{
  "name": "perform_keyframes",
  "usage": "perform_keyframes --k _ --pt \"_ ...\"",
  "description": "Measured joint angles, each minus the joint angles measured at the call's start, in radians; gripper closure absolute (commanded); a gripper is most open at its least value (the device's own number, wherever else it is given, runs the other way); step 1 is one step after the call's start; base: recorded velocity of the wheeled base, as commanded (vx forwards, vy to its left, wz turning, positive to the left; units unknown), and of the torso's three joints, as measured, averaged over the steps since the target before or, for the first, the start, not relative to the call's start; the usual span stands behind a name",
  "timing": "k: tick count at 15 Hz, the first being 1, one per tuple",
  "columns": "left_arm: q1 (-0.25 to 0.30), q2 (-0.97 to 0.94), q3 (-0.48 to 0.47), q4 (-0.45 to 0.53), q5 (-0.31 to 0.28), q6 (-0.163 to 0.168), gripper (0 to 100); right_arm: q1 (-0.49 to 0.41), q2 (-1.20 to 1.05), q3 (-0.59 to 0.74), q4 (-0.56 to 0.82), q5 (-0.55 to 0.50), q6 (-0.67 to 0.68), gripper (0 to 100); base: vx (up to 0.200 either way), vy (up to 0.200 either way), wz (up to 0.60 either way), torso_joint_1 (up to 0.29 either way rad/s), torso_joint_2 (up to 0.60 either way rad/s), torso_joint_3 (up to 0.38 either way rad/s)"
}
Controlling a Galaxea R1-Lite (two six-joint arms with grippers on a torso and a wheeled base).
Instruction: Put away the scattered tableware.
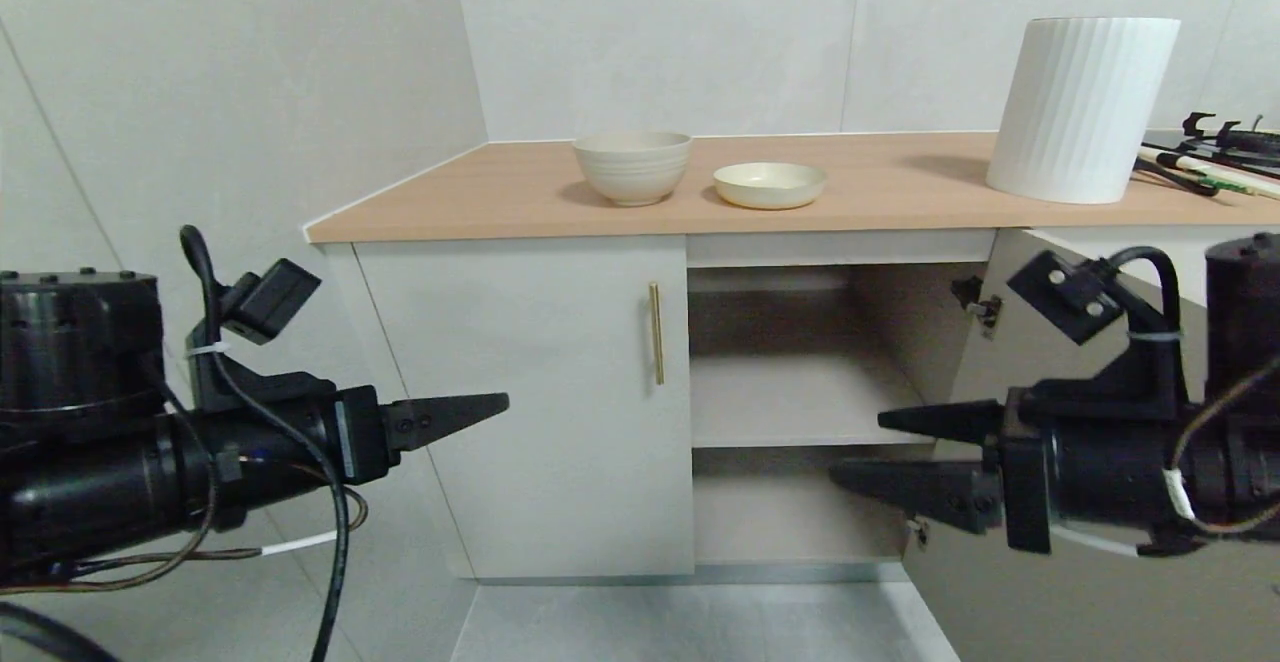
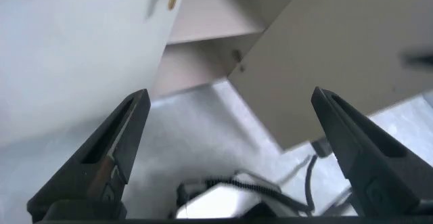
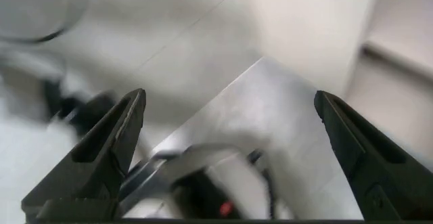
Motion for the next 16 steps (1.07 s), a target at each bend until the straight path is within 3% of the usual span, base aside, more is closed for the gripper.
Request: perform_keyframes --k 2,5,11,16 --pt "0.017 -0.055 -0.053 0.067 0.003 -0.001 0 -0.025 0.064 -0.125 0.039 -0.097 0.002 0 0.000 0.000 0.00 0.000 0.00 0.000" --pt "0.023 -0.087 -0.079 0.066 0.040 -0.001 0 -0.039 0.119 -0.263 0.246 -0.242 0.021 0 0.000 0.000 0.00 0.000 0.00 0.000" --pt "0.023 -0.112 -0.086 0.070 0.040 0.002 0 -0.043 0.071 -0.303 0.344 -0.254 0.061 0 0.000 0.000 0.00 0.000 0.00 0.000" --pt "0.023 -0.125 -0.086 0.070 0.040 0.004 0 -0.041 0.052 -0.304 0.347 -0.255 0.061 0 0.200 0.000 0.00 0.004 0.00 0.002"
